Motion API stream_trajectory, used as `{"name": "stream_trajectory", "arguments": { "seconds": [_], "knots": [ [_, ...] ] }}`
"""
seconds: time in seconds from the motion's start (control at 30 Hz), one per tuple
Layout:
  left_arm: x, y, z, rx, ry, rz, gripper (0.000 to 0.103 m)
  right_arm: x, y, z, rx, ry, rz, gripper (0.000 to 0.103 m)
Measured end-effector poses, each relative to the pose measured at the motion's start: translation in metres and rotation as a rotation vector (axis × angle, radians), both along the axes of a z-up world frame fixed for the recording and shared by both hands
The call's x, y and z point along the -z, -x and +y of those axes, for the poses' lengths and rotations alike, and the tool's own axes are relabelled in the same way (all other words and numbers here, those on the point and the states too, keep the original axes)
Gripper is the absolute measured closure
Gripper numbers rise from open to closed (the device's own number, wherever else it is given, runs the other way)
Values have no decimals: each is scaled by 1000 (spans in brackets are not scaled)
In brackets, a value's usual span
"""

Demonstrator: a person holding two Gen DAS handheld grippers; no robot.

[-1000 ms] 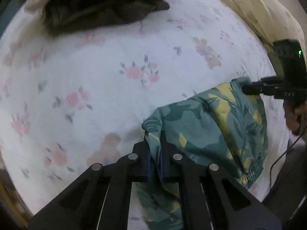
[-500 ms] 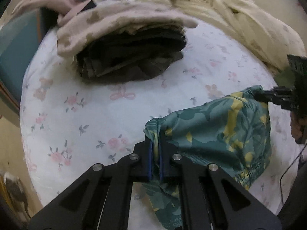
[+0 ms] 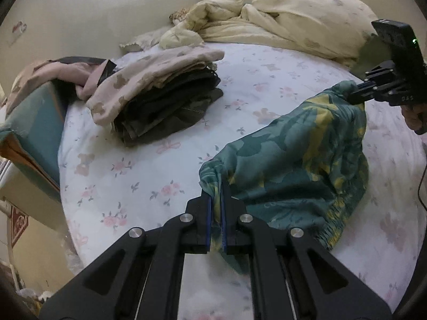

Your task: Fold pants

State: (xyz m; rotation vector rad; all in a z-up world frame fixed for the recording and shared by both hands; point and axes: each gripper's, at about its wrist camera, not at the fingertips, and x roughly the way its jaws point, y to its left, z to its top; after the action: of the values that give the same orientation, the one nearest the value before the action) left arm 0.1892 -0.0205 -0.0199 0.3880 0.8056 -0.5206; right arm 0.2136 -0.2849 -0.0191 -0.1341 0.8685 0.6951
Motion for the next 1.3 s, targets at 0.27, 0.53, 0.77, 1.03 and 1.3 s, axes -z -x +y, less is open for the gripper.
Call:
{"name": "stream_trajectory", "arguments": {
  "seconds": [0.27,0.53,0.77,1.03,1.3],
  "knots": [
    [19,47,-6,96,-99,5,99,14,48,18,-77,127,-11,97],
    [53,87,-14,173,-245,65,99,38,81,27,-137,216,77,97],
    [86,100,-26,190,-329,190,94,77,83,39,-127,384,185,91],
    [24,85,10,103,-174,357,63,37,87,-6,26,365,227,85],
    [-11,52,-22,-20,-2,278,63,-6,54,-20,255,157,152,82]
  ]
}}
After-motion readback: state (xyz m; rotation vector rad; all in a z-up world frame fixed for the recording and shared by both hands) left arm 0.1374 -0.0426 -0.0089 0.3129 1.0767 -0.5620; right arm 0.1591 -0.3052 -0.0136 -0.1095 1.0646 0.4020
